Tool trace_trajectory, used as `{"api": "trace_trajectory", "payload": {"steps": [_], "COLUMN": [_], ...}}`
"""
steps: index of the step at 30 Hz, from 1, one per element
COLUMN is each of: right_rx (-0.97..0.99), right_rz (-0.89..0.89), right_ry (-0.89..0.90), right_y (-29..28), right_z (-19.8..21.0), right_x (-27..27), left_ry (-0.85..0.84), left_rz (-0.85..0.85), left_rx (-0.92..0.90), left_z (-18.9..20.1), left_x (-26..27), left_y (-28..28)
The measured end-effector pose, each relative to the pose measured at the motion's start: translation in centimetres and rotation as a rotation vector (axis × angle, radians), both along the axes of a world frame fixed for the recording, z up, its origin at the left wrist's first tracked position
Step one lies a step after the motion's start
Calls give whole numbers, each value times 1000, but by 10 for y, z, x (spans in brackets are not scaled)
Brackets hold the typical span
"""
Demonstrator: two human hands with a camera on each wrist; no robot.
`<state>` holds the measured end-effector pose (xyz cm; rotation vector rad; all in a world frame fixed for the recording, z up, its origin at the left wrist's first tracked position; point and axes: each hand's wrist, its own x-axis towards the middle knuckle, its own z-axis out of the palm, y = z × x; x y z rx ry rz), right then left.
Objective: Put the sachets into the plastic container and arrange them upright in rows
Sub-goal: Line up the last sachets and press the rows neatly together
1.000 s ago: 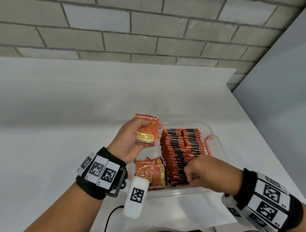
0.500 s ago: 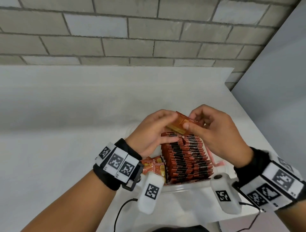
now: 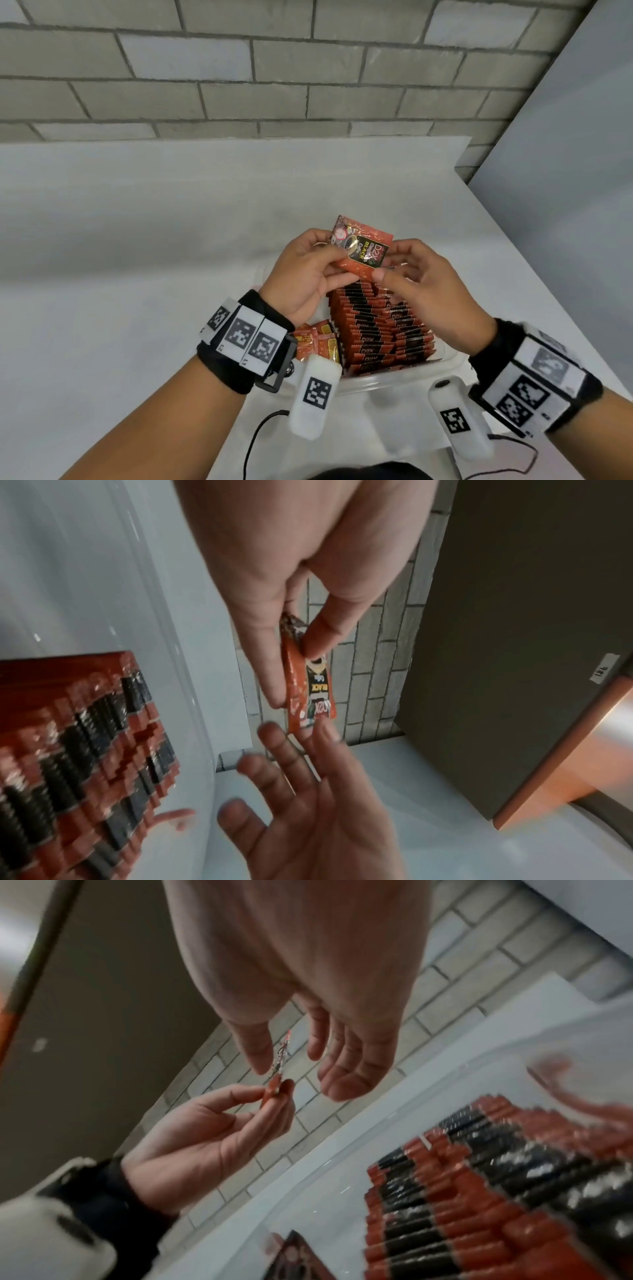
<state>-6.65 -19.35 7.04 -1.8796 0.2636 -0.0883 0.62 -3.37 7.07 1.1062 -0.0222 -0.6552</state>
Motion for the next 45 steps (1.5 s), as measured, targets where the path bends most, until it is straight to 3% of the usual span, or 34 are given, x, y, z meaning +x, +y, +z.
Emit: {"api": "trace_trajectory", "payload": {"steps": [2,5,8,12,14,17,23,32,45], "right_rx": [186,236,-33,-532,-615,-605,-682,-851,-999], "right_rz": [-13,-42,42,448,628,751,812,803,866], "right_ry": [34,23,51,44,85,201,211,235,287], "right_y": [2,-3,-15,-24,-22,-16,-10,-2,9], "right_z": [1,7,9,8,4,-1,-9,-10,-12], "right_x": [1,2,-3,-21,-28,-30,-31,-32,-19], "left_ry": [12,38,141,312,385,426,454,414,448], "left_rz": [-51,-89,-72,-145,-186,-215,-255,-224,-243], "left_rx": [29,137,236,301,298,281,258,372,295], "left_z": [-1,-5,-12,-21,-24,-25,-32,-29,-49], "left_x": [-6,-11,-11,-13,-16,-21,-30,-28,-28], "left_y": [-4,-3,6,13,13,8,-11,-19,-20]}}
